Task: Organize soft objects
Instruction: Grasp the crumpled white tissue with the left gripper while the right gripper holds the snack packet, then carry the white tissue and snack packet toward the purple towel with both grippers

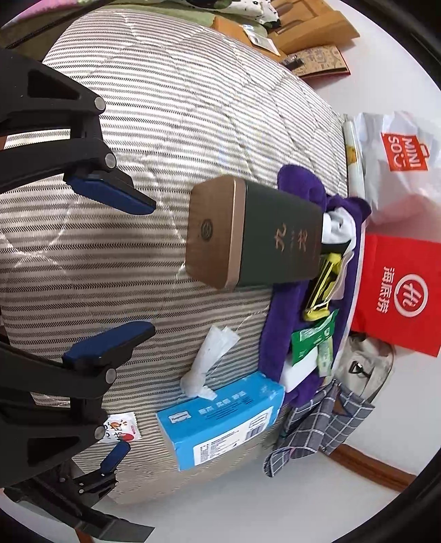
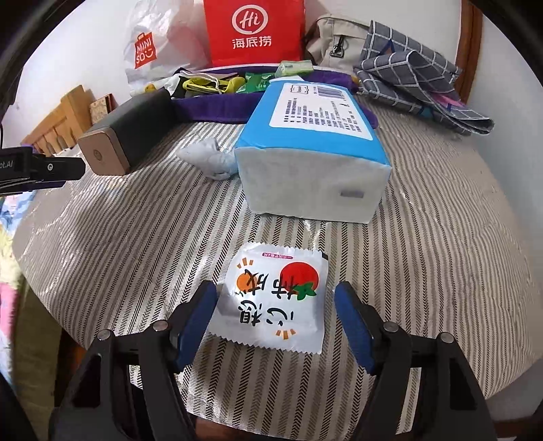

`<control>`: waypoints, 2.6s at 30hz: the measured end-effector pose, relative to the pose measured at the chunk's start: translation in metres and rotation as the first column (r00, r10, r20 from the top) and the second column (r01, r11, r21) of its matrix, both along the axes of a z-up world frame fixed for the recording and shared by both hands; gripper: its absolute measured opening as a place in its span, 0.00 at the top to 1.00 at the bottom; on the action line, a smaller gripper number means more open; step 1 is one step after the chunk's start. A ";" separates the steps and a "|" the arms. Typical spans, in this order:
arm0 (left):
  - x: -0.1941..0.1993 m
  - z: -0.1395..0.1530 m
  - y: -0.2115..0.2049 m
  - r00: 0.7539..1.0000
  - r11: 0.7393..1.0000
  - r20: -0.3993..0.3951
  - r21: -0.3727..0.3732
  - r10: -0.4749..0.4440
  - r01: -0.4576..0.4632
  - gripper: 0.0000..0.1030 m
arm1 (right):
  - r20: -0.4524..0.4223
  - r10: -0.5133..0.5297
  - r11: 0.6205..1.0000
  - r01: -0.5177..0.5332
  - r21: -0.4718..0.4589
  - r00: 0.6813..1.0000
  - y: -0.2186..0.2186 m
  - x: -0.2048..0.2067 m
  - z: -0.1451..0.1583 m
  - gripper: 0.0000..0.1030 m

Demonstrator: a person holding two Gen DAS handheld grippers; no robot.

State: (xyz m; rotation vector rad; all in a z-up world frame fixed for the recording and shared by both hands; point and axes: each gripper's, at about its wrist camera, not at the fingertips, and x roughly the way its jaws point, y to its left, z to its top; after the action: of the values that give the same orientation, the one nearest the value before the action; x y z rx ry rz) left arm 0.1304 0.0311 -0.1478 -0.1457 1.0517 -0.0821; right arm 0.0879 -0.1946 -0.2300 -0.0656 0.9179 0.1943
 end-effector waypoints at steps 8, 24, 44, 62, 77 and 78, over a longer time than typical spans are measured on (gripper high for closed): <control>0.006 -0.004 -0.020 0.999 0.999 -0.013 0.017 -0.042 0.043 0.39 | 0.034 0.003 1.000 -0.003 0.006 0.999 -0.008 -0.003 0.001 0.54; 0.026 -0.021 -0.075 0.988 0.988 -0.047 0.057 -0.144 0.146 0.39 | 0.059 0.077 0.997 -0.078 0.021 0.995 -0.014 -0.007 0.001 0.58; 0.063 -0.035 -0.132 0.945 0.932 -0.028 0.157 -0.327 0.327 0.39 | 0.057 0.073 0.994 -0.077 0.075 0.996 -0.037 0.003 0.005 0.69; 0.065 -0.041 -0.131 0.932 0.930 0.059 0.112 -0.357 0.349 0.70 | 0.073 0.059 0.996 -0.064 0.065 0.996 -0.039 0.013 0.001 0.63; 0.017 -0.038 -0.092 0.960 0.958 0.016 0.075 -0.279 0.277 0.72 | 0.075 -0.004 0.996 -0.003 0.089 0.997 -0.042 0.007 0.007 0.70; 0.012 -0.039 -0.088 0.964 0.962 0.015 0.072 -0.265 0.264 0.72 | 0.075 -0.009 0.995 0.002 0.097 0.997 -0.043 0.006 0.008 0.70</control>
State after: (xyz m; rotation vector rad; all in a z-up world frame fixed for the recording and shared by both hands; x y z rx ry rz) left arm 0.1427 -0.0564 -0.1864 0.0599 1.0437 -0.2885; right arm 0.0942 -0.2381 -0.2215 0.0197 0.8322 0.2298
